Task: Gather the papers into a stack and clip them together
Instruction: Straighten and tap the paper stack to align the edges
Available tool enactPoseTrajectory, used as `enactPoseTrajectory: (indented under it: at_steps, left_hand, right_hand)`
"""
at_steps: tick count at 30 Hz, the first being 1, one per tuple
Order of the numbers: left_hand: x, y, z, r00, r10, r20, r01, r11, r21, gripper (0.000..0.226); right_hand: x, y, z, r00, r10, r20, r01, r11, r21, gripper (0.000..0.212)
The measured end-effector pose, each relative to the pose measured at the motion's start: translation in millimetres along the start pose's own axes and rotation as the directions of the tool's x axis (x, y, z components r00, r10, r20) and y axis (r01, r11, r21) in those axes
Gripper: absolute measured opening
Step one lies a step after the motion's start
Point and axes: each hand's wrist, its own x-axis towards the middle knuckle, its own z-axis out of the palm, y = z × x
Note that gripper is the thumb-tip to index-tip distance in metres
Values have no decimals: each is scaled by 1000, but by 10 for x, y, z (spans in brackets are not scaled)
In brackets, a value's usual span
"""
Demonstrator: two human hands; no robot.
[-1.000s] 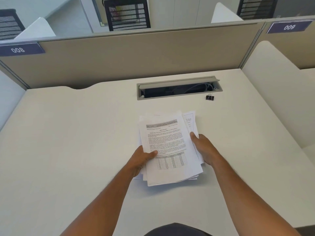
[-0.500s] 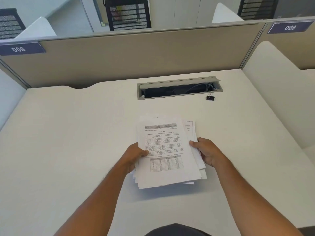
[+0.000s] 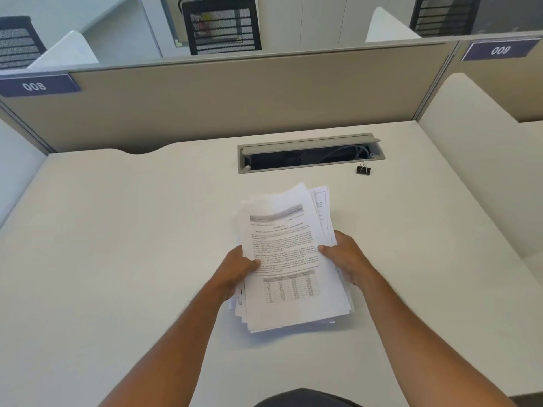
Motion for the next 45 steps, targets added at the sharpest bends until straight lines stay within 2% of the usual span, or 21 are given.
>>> enactPoseTrajectory:
  at_steps: [3, 5, 8, 11, 13, 20, 23, 26, 30, 36, 45]
  left_hand:
    - [-63, 186, -104, 989, 134, -61, -136, 990, -32, 40]
    - [-147, 351, -120, 955, 265, -134, -271, 962, -31, 37]
    - [-278, 573, -81, 836, 483, -260, -492, 870, 33, 33]
    - [-332, 647, -16, 748, 574, -334, -598, 801, 38, 41]
    - [-313, 588, 14, 746, 568, -348, -590, 806, 51, 48]
    - [-316, 362, 108, 794, 524, -309, -522, 847, 96, 52]
    - [-325, 385, 129, 788, 529, -314, -529, 843, 93, 51]
    - [-341, 455, 138, 767, 537, -352, -551, 832, 69, 60]
    - [-355, 573, 170, 746, 545, -382, -573, 818, 47, 64]
    - [-446, 725, 187, 692, 576, -436, -617, 785, 57, 58]
    - [-565, 1075, 151, 538, 741, -403, -728, 649, 222, 89]
  right_hand:
    - [-93, -227, -36, 989, -128, -81, 134, 988, 79, 29]
    - [-163, -408, -40, 962, -238, -133, 253, 960, 118, 26]
    - [-251, -644, -15, 898, -385, -213, 424, 886, 186, 24]
    - [-289, -732, 42, 828, -468, -310, 539, 816, 207, 24]
    - [-285, -681, 105, 814, -471, -338, 553, 807, 207, 27]
    - [-268, -447, 260, 872, -390, -297, 461, 857, 230, 33]
    - [-284, -489, 280, 872, -398, -286, 468, 849, 245, 39]
    - [-274, -535, 263, 840, -459, -289, 523, 828, 204, 48]
    - [-240, -567, 280, 831, -483, -274, 538, 822, 183, 44]
    - [-210, -560, 270, 838, -472, -273, 530, 824, 202, 43]
    - [-191, -653, 237, 843, -473, -255, 525, 827, 201, 38]
